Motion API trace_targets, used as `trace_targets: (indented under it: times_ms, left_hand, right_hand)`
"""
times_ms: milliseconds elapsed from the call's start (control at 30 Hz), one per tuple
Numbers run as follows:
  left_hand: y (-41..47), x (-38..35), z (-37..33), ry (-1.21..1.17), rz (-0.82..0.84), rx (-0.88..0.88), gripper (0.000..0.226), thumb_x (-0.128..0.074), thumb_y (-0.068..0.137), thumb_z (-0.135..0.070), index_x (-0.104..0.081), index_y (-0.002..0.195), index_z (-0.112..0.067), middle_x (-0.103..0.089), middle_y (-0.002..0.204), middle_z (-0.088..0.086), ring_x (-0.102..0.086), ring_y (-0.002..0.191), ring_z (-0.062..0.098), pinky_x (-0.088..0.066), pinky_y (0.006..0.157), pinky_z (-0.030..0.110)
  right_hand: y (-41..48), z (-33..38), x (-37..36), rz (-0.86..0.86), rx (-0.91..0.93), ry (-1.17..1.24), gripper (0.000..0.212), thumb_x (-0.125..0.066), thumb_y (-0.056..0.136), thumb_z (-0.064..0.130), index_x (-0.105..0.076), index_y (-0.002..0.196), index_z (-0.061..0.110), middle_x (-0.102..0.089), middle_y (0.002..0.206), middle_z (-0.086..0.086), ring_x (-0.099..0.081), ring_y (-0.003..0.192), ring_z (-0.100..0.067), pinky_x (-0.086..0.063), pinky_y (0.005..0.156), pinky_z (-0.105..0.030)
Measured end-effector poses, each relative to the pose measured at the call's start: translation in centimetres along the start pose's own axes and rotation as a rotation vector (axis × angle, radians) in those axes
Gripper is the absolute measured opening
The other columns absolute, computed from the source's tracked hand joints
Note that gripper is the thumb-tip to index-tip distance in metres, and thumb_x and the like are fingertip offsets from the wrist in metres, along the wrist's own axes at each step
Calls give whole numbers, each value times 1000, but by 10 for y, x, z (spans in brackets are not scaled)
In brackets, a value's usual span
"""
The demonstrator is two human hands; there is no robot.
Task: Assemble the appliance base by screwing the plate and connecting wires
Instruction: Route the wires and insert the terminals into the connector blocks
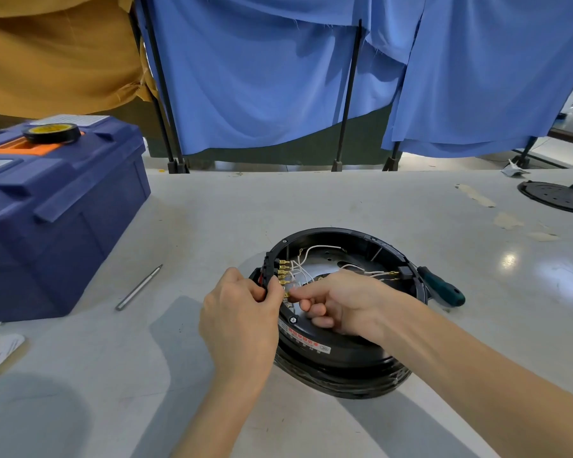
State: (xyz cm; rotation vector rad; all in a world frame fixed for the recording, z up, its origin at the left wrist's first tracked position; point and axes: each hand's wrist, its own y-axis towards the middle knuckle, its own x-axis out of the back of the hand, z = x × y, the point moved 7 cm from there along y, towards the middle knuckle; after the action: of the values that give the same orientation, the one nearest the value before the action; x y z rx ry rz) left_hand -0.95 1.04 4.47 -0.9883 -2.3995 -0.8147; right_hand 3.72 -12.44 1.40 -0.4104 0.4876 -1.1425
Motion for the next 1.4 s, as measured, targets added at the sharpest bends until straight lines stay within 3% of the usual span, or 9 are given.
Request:
trace_targets:
  times_ms: [333,533,667,833,900,1033,1100,1400]
  left_hand:
    - [0,-1,0,-4,6,7,42,-69,84,-33,-58,50,-13,-41,59,-3,-40,58,22,-22,51,31]
    - [-1,0,1,-31,1,16,39,-70,84,-35,-63,53,-12,-41,59,-4,-42,60,22,-23,55,31]
    - [-1,-1,3,-42,5,28,39,-70,84,-34,-64,53,-11,-43,60,-2,-45,62,25,-26,57,32]
    - [-1,-2,2,-45,-5,28,39,-69,84,-31,-62,52,-10,-44,61,-2,-44,60,24,-25,55,32]
    - [0,-2,3,-51,-2,23,38,-70,84,-32,-64,53,-10,-46,61,-2,-46,62,26,-27,56,32]
    - [1,0,6,-76,-2,6,35,-72,82,-38,-70,56,-14,-47,61,-4,-46,63,24,-26,57,31]
    - [0,1,7,-62,-25,13,34,-73,80,-41,-69,56,-17,-51,64,-3,-45,66,23,-28,58,30]
    - [-5,1,3,-18,-49,29,44,-71,82,-38,-57,51,-10,-47,62,1,-40,61,25,-27,55,31]
  right_hand:
    - [0,-2,-1,-11,-31,63,20,-57,93,-5,-55,73,-1,-52,50,-6,-41,31,-5,-29,30,-13]
    - [7,-3,-1,-75,-88,-8,27,-47,95,-8,-55,70,-1,-53,42,-7,-40,25,-7,-28,28,-13]
    - [8,2,-3,-156,-100,-142,33,-49,97,-4,-50,65,0,-51,52,-10,-34,20,-8,-24,26,-13]
    - [10,7,0,-288,-2,-169,30,-51,94,-8,-50,64,-3,-46,29,-7,-29,17,-12,-22,29,-8]
    - [10,5,2,-259,-23,-181,31,-54,93,-5,-51,63,-2,-47,31,-6,-29,18,-10,-22,28,-10]
    - [2,-2,0,13,-159,-112,25,-56,96,6,-57,72,0,-50,45,-2,-36,28,-6,-26,27,-14]
    - [-1,0,4,31,-152,-85,21,-58,95,7,-58,75,2,-53,50,-3,-38,32,-6,-29,29,-14]
    - [7,6,6,-230,-54,-139,23,-55,91,-9,-54,69,-4,-54,52,-12,-36,22,-9,-24,28,-12]
